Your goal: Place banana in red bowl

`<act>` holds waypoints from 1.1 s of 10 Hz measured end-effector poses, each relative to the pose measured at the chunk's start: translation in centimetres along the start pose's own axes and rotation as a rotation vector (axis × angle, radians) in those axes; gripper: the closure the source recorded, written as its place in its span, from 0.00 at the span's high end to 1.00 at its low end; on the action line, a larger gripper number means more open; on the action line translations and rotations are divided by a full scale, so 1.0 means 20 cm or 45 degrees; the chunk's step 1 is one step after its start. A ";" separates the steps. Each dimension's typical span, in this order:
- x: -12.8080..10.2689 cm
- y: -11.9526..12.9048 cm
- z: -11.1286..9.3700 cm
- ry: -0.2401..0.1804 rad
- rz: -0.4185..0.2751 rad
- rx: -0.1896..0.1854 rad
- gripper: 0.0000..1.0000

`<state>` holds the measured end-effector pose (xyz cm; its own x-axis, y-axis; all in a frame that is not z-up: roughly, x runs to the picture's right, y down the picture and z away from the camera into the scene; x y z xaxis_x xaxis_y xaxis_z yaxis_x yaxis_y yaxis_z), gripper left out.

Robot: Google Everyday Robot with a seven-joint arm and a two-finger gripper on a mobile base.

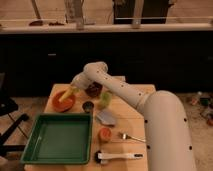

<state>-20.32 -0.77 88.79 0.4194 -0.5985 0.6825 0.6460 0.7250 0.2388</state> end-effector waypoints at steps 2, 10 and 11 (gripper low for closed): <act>-0.01 -0.03 0.05 -0.023 -0.014 -0.001 0.00; 0.00 -0.04 0.15 -0.085 -0.020 -0.027 0.01; -0.01 -0.04 0.15 -0.086 -0.021 -0.027 0.01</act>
<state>-22.81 -0.23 90.58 0.3647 -0.5856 0.7239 0.6664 0.7072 0.2364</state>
